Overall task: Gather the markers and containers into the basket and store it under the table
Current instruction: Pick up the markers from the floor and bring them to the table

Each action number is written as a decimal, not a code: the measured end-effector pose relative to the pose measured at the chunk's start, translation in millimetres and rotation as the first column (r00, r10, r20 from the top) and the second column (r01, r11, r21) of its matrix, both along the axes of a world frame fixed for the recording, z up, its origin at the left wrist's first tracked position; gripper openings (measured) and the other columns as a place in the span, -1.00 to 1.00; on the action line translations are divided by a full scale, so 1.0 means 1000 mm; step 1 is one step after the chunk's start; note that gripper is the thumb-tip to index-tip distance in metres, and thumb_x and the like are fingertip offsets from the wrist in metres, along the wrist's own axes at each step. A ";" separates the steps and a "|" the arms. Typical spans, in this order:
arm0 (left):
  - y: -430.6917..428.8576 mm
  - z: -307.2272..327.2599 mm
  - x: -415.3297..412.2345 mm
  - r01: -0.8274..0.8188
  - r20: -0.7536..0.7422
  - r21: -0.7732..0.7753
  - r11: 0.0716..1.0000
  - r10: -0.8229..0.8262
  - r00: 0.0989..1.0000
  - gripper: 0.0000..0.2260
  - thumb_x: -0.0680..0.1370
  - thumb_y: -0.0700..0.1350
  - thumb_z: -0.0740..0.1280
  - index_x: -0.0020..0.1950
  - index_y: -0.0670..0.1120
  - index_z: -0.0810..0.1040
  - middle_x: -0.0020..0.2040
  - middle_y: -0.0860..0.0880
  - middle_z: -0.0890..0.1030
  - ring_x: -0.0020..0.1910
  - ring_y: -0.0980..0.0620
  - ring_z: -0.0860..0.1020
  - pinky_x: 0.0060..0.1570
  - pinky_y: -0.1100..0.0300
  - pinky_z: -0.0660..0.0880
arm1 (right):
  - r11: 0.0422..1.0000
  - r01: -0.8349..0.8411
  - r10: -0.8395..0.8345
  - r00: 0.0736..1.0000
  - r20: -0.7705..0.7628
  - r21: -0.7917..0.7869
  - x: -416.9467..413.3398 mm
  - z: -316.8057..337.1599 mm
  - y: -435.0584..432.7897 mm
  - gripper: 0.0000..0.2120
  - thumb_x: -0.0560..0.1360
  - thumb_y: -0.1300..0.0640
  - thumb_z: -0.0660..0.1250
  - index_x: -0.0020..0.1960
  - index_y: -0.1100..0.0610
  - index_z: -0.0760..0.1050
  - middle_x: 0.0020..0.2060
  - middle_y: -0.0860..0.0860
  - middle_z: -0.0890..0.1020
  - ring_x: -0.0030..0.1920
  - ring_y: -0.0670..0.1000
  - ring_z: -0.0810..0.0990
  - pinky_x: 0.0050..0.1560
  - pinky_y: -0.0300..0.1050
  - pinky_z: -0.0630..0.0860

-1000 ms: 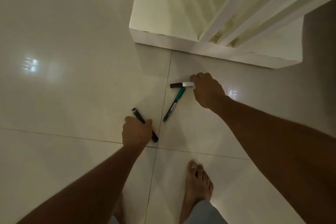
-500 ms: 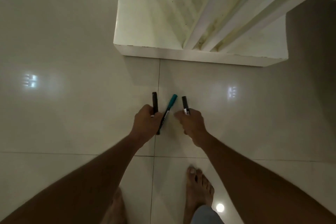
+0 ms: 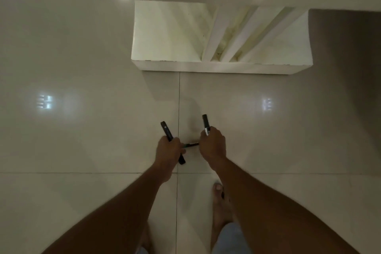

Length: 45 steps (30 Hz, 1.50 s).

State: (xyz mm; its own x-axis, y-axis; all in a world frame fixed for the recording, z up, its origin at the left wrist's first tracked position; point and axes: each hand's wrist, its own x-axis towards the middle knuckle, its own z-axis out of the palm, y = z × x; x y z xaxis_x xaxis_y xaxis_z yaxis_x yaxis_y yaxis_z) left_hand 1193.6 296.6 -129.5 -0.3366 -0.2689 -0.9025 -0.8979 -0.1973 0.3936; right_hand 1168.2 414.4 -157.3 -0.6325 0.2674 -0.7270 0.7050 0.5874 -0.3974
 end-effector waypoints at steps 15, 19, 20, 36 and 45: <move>0.010 -0.042 0.034 0.692 -0.007 -0.250 0.677 -0.716 0.698 -0.90 0.61 -0.17 0.20 -0.02 -0.18 0.45 -0.19 -0.07 0.52 -0.34 0.06 0.43 -0.42 0.26 0.31 | 0.807 0.585 -0.553 0.797 0.243 -0.081 0.055 -0.042 -0.009 -0.70 0.34 0.11 0.50 -0.03 0.28 0.59 -0.15 0.17 0.66 -0.30 0.08 0.58 -0.39 -0.17 0.47; 0.002 -0.032 0.034 0.512 0.021 -0.001 0.859 -0.512 0.859 -0.92 0.53 -0.22 0.30 -0.01 -0.20 0.50 -0.12 -0.20 0.59 -0.25 -0.01 0.53 -0.27 0.16 0.46 | 0.941 0.316 -0.287 0.935 0.210 -0.121 0.057 -0.030 0.001 -0.85 0.50 0.14 0.28 -0.11 0.23 0.55 -0.21 0.09 0.61 -0.27 0.03 0.54 -0.36 -0.19 0.43; -0.001 -0.024 0.032 0.445 0.011 0.059 0.894 -0.446 0.895 -0.95 0.52 -0.27 0.31 -0.03 -0.20 0.51 -0.12 -0.19 0.62 -0.23 -0.03 0.57 -0.23 0.14 0.50 | 0.956 0.255 -0.225 0.954 0.196 -0.143 0.058 -0.018 0.003 -0.83 0.54 0.13 0.24 -0.14 0.20 0.52 -0.25 0.05 0.57 -0.30 -0.01 0.50 -0.35 -0.20 0.40; -0.052 0.329 -0.093 0.622 -0.234 0.123 0.773 -0.586 0.775 -0.84 0.48 -0.20 0.45 -0.01 -0.25 0.58 -0.24 -0.17 0.55 -0.30 -0.04 0.59 -0.20 -0.13 0.65 | 0.661 0.604 -0.528 0.796 0.295 -0.445 -0.029 0.346 -0.003 -0.84 0.55 0.23 0.28 -0.16 0.25 0.56 -0.34 0.15 0.65 -0.28 0.14 0.58 -0.30 -0.10 0.52; -0.039 0.468 -0.304 0.702 -0.486 -0.251 0.667 -0.714 0.505 -0.83 0.44 -0.17 0.49 -0.20 -0.26 0.60 -0.42 -0.03 0.50 -0.43 0.07 0.50 -0.38 0.18 0.52 | 0.617 0.448 -0.676 0.723 -0.144 -0.646 -0.237 0.491 0.043 -0.84 0.58 0.18 0.27 -0.05 0.22 0.59 -0.27 0.12 0.62 -0.24 0.08 0.56 -0.23 -0.07 0.51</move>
